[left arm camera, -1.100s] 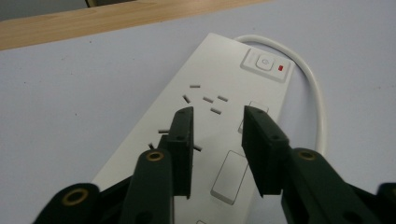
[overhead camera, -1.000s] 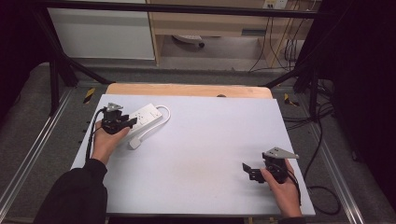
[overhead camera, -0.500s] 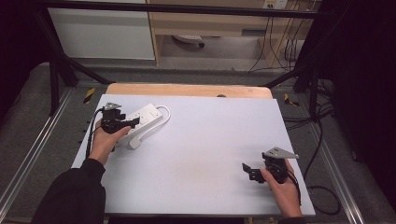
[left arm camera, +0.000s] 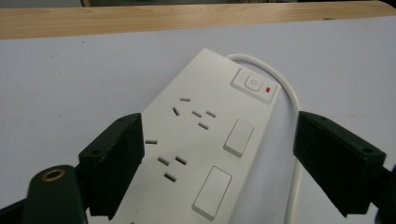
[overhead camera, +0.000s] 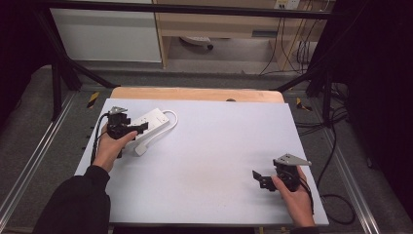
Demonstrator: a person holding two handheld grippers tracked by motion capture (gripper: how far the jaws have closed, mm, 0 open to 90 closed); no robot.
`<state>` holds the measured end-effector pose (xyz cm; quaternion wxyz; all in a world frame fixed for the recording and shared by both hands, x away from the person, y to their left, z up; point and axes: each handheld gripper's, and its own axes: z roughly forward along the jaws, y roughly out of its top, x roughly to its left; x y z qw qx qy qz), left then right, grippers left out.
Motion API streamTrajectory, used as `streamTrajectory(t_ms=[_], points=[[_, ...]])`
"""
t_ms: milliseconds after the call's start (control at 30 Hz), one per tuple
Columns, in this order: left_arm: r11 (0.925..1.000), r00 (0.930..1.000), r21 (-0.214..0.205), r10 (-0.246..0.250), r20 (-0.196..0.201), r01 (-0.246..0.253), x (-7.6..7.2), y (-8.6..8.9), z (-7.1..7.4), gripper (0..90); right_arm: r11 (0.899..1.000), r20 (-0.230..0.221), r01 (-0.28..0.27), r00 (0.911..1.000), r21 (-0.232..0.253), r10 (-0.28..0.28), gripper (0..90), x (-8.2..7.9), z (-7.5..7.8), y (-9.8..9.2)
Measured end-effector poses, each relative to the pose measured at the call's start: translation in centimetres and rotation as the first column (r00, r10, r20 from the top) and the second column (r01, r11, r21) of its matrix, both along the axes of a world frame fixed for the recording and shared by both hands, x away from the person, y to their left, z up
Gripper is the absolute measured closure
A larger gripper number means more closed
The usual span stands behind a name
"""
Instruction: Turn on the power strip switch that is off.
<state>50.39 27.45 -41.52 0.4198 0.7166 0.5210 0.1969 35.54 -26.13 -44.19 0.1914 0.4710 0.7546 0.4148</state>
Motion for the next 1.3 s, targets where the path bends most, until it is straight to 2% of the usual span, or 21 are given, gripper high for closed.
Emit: streamTrajectory(t_ms=[167,500,800,967,1300], points=[[0.9998,0.9999,0.019,0.009,0.007,-0.009,0.0,-0.1,0.0,13.4,1.000,0.000,-0.001,1.0000,0.001,0.001,3.8,0.0,0.0,0.0],[0.9997,0.9995,0.007,0.021,0.022,-0.022,-0.4,-0.3,0.6,13.4,1.000,0.008,-0.001,1.0000,-0.001,0.001,3.3,0.0,0.1,0.0],[0.9999,0.9993,-0.006,-0.009,0.036,0.009,-1.4,-0.8,1.7,13.0,1.000,0.006,-0.005,1.0000,-0.001,0.005,3.1,0.0,0.1,0.2],[0.9994,0.9991,-0.018,-0.028,0.033,0.028,-2.0,-1.0,2.2,8.6,1.000,0.007,-0.007,0.9999,-0.004,0.007,3.0,0.0,0.2,0.2],[0.9980,0.9979,-0.040,-0.047,0.045,0.048,-3.5,-0.9,2.8,7.9,1.000,0.011,-0.014,0.9998,-0.012,0.014,2.7,-0.2,0.2,0.3]])
